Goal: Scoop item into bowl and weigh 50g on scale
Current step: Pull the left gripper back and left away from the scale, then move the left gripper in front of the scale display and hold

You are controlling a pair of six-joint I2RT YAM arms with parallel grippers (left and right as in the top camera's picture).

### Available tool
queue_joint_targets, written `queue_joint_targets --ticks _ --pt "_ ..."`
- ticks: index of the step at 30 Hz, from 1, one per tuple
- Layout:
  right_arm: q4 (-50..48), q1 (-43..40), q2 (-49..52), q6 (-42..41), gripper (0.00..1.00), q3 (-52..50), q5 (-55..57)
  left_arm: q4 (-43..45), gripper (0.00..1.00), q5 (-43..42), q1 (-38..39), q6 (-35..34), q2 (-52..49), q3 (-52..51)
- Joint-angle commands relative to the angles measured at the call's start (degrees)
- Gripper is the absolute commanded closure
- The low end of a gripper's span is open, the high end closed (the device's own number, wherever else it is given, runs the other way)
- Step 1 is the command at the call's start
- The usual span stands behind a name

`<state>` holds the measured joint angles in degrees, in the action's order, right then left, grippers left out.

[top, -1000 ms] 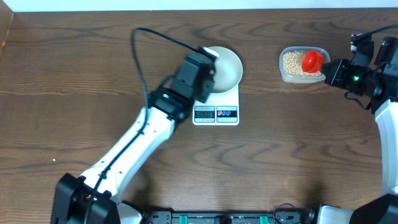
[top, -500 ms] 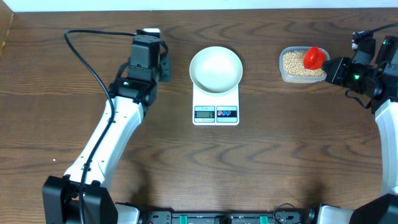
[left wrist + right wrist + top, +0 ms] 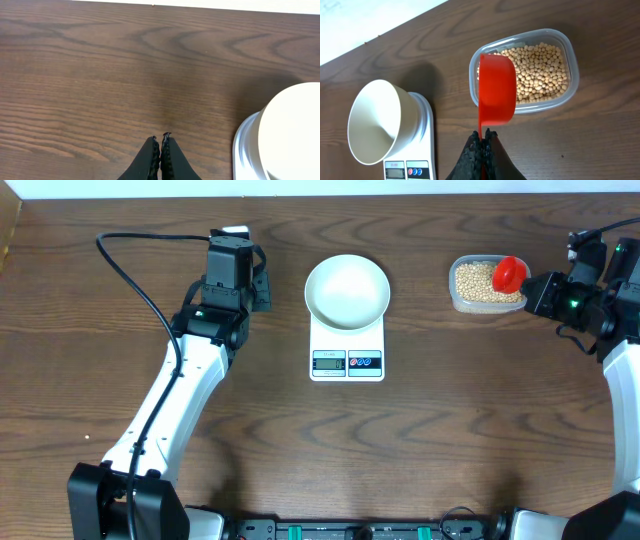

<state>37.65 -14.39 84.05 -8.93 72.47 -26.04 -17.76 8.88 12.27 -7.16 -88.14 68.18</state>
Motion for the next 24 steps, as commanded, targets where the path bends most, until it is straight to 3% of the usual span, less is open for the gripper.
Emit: queue_joint_targets --ticks 1,4,12,20,24 --pt "0.31 -0.15 -0.04 -0.92 0.99 -0.07 0.22 -0.15 0.93 -4.02 0.07 -0.63 1.16 0.42" --pt "0.96 -0.15 -0.04 -0.92 0.99 -0.07 0.22 -1.64 0.93 -9.42 0.07 1.11 1.14 0.39" --pt "1.22 -0.15 -0.04 -1.36 0.99 -0.07 0.17 -10.45 0.92 -17.46 0.07 17.00 1.14 0.39" --pt "1.60 -0.15 -0.04 -0.52 0.99 -0.07 0.26 -22.29 0.93 -22.40 0.11 17.64 2.73 0.39" --pt "2.49 -0.15 -0.04 0.92 0.99 -0.07 0.24 -23.78 0.93 -23.45 1.75 16.94 6.86 0.39"
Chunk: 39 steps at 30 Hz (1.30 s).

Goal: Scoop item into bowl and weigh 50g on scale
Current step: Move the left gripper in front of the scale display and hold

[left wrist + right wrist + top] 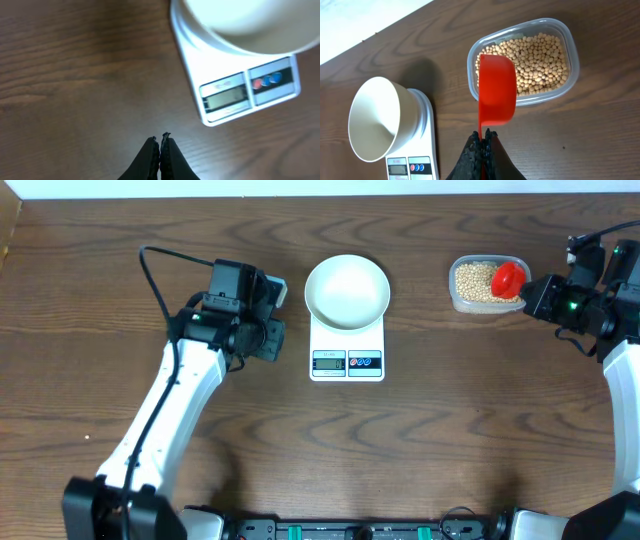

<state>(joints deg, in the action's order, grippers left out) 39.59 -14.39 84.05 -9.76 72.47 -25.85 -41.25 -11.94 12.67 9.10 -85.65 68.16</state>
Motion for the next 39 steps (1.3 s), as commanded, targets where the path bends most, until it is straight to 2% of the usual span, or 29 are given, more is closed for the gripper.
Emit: queue_joint_targets --ticks 1,4,8,10,16,23,27,29,30,39 --pt "0.72 -0.15 -0.04 2.19 0.99 -0.07 0.07 -0.22 0.93 -2.56 2.12 0.70 5.73 0.42" --pt "0.90 -0.15 -0.04 2.36 0.99 -0.07 0.24 0.35 0.92 0.46 5.07 -0.39 10.36 0.42" --pt "0.87 -0.15 -0.04 2.34 0.99 -0.07 0.24 -0.31 0.93 10.10 9.94 -5.40 14.91 0.35" --pt "0.92 -0.15 -0.04 2.34 0.99 -0.07 0.24 -0.48 0.92 11.17 11.50 -6.78 15.17 0.17" --pt "1.01 -0.15 -0.04 2.34 0.99 -0.07 0.24 -0.09 0.93 11.17 13.40 -7.06 12.94 -2.01" --pt "1.16 -0.15 -0.04 2.34 0.99 -0.13 0.26 4.74 0.92 11.15 13.40 -7.06 10.86 -8.13" --pt "0.90 -0.15 -0.04 2.36 0.99 -0.15 0.26 5.03 0.83 11.17 13.40 -7.04 9.05 -8.61" --pt "0.79 -0.15 -0.04 2.36 0.99 -0.15 0.26 5.44 0.83 11.17 13.40 -7.04 8.00 -8.61" --pt "0.76 -0.15 -0.04 2.36 0.99 -0.15 0.28 5.64 0.78 11.17 13.40 -7.04 7.32 -8.61" --pt "0.61 -0.15 -0.04 2.34 0.99 -0.15 0.26 7.13 0.78 11.15 13.40 -7.04 3.41 -8.61"
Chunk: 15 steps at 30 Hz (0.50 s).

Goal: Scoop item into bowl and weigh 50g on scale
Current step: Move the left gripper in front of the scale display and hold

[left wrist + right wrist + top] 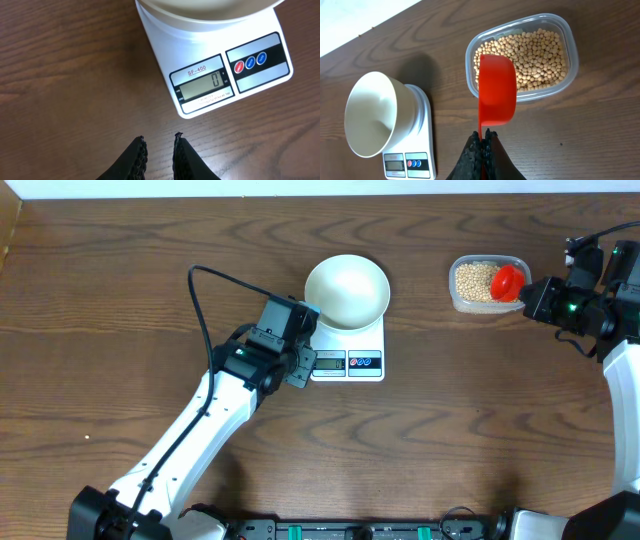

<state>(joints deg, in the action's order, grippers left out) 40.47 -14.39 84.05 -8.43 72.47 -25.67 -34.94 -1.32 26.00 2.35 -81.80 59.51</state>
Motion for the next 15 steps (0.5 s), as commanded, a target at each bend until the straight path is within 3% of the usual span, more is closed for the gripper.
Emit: queue_joint_targets --ticks 1,5,9,11,15 --pt "-0.33 -0.15 -0.04 1.01 0.99 -0.15 0.09 1.29 0.78 0.52 0.07 -0.28 -0.42 0.07" --pt "-0.35 -0.15 -0.04 1.01 0.99 -0.15 0.09 2.54 0.77 0.52 0.07 -0.28 -0.39 0.07" --pt "-0.35 -0.15 -0.04 1.01 0.99 -0.15 0.09 2.49 0.65 0.52 0.07 -0.31 -0.39 0.07" --pt "-0.37 -0.15 -0.04 1.01 0.99 -0.15 0.09 2.49 0.51 0.52 0.07 -0.28 -0.39 0.07" --pt "-0.35 -0.15 -0.04 1.01 0.99 -0.15 0.24 2.49 0.34 0.52 0.07 -0.31 -0.39 0.07"
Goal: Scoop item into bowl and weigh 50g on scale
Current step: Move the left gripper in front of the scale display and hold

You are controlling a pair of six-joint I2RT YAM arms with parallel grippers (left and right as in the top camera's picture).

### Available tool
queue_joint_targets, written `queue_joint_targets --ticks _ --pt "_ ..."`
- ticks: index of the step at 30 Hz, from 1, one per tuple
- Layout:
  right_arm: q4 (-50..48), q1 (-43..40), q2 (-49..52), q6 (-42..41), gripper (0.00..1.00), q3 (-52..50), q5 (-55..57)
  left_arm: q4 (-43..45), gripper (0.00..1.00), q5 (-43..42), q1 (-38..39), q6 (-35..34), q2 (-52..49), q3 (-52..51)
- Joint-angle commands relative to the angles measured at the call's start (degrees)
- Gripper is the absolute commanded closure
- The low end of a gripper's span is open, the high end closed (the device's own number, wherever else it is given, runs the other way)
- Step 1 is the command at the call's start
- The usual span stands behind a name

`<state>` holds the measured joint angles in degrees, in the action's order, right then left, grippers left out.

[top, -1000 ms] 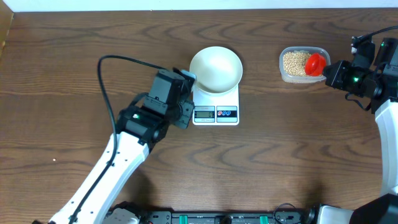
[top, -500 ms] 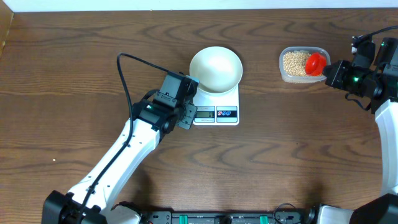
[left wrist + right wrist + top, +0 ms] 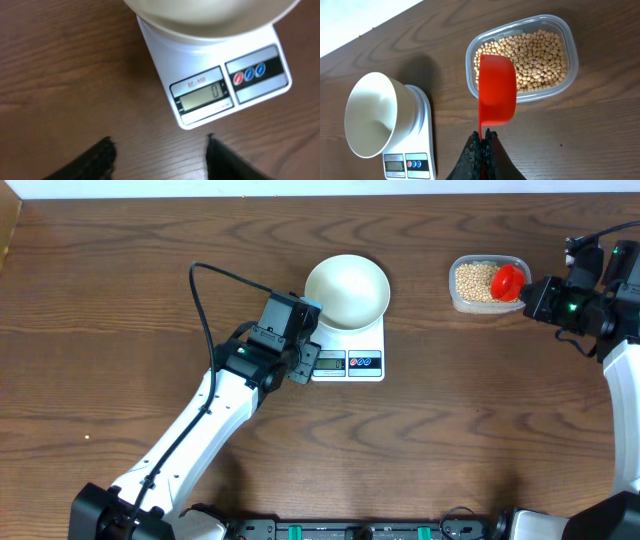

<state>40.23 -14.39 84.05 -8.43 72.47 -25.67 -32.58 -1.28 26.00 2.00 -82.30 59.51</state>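
Note:
A white scale point(image 3: 347, 352) carries an empty cream bowl point(image 3: 346, 290); its display point(image 3: 202, 98) reads 0. My left gripper point(image 3: 161, 141) hangs open just left of the scale's front corner, fingers wide apart over bare wood. A clear tub of soybeans point(image 3: 480, 283) sits at the far right. My right gripper point(image 3: 484, 133) is shut on the handle of a red scoop point(image 3: 496, 92), whose cup hovers over the tub's near-left rim point(image 3: 520, 100).
The dark wood table point(image 3: 450, 430) runs to a pale wall strip at the back. A black cable point(image 3: 200, 310) loops off the left arm. The right arm's body point(image 3: 600, 310) stands by the table's right edge.
My left gripper's fingers have spread from a narrow gap to wide open, staying beside the scale's front left corner. The right gripper and scoop have not moved.
My left gripper was shut at the far left of the bowl, then shut nearer the scale, then slightly parted at the scale's front with the display at 0, and now wide open. The right gripper held the red scoop over the bean tub throughout.

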Motion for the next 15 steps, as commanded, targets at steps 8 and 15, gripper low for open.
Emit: queue_joint_targets --ticks 8,15 --pt "-0.11 -0.15 -0.04 1.01 0.99 -0.15 0.74 0.11 0.20 0.48 0.07 0.07 0.11 0.07" --pt "-0.09 -0.15 -0.04 1.01 0.99 -0.15 1.16 0.11 0.05 0.48 0.07 0.04 0.11 0.07"
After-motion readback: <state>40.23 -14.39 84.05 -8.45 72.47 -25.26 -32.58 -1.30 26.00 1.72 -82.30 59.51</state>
